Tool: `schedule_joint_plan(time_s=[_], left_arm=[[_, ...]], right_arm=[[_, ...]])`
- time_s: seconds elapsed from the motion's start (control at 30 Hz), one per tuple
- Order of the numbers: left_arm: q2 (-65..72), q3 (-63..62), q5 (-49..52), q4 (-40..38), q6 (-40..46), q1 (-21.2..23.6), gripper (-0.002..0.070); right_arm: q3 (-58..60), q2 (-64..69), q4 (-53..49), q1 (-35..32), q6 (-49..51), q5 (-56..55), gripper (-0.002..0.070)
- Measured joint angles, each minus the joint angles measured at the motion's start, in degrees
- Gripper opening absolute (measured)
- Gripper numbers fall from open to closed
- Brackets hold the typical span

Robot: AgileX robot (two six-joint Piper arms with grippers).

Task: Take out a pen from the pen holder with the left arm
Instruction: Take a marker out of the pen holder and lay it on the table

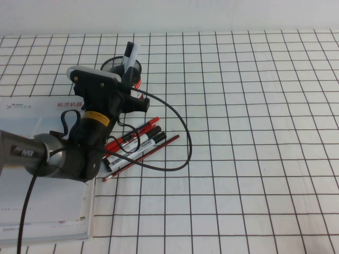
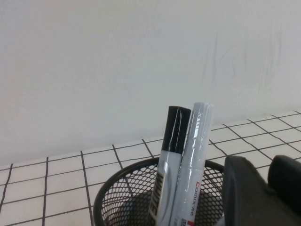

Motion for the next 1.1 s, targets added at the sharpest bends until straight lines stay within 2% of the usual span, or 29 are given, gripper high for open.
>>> schedule_joint_plan(time_s=[0.3,1.1], left_arm=[[0.0,0.0,0.0,0.0,0.0,0.0,0.0055],[-9.01,0.0,5.25,0.24,-0.04,0.0,0.0053]], right_arm=[[0.0,0.0,0.0,0.0,0.0,0.0,-0.0015],[0.0,0.0,0.0,0.0,0.0,0.0,-0.0015]])
